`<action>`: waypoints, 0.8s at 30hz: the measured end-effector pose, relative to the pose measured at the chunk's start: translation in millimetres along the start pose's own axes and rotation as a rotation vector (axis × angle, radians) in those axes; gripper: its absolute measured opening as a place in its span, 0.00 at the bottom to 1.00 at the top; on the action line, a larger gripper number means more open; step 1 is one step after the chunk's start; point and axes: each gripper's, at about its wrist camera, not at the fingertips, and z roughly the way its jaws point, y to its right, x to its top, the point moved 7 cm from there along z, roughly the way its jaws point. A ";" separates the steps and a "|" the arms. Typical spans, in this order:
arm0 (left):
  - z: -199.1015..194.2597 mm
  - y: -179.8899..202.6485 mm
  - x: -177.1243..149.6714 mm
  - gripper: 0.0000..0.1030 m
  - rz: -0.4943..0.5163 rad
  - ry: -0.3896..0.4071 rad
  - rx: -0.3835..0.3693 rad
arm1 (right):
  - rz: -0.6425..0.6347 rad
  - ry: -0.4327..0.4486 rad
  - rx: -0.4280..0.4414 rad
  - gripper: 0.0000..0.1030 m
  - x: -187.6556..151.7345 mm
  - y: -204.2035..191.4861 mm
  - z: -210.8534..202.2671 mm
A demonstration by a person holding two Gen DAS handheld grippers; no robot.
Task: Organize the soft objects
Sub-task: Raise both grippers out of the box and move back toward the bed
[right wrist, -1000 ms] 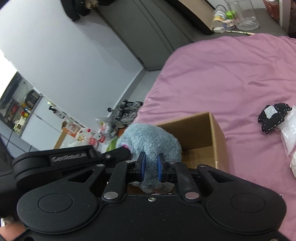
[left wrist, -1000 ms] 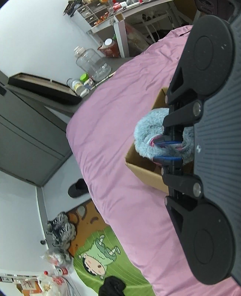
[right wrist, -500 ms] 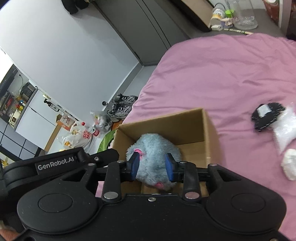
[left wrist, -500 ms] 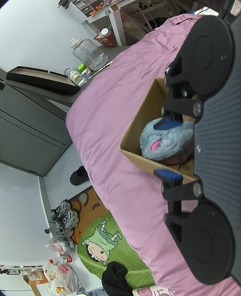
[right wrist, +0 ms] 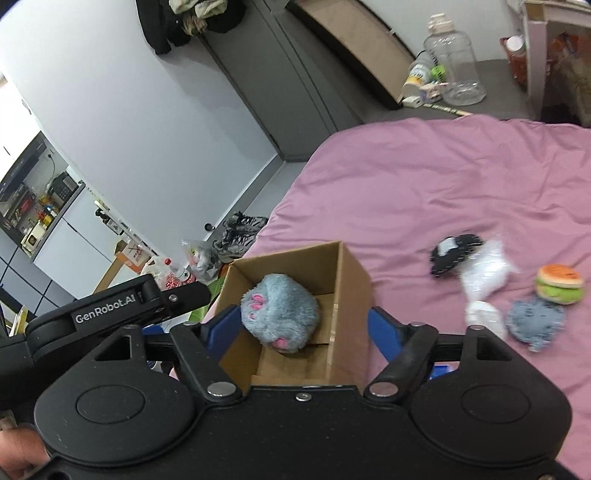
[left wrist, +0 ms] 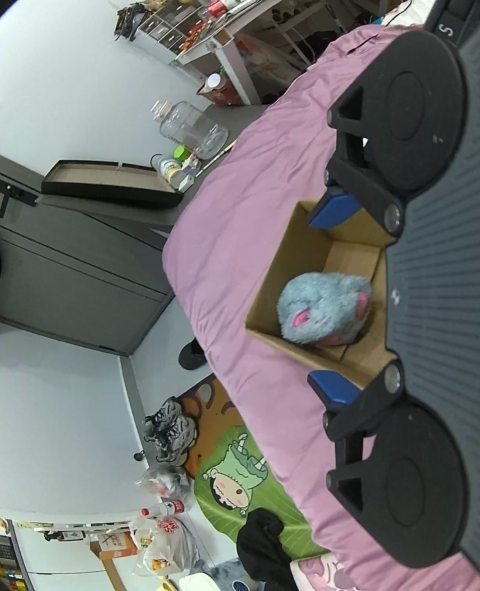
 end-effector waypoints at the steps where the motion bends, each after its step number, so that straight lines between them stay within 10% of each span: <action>1: -4.0 1.6 -1.6 0.81 0.001 -0.004 0.000 | 0.000 0.003 -0.005 0.77 -0.9 2.9 -5.6; 24: -80.2 64.4 -35.4 0.92 0.110 -0.034 -0.013 | -0.032 0.031 -0.058 1.00 -2.2 57.0 -107.1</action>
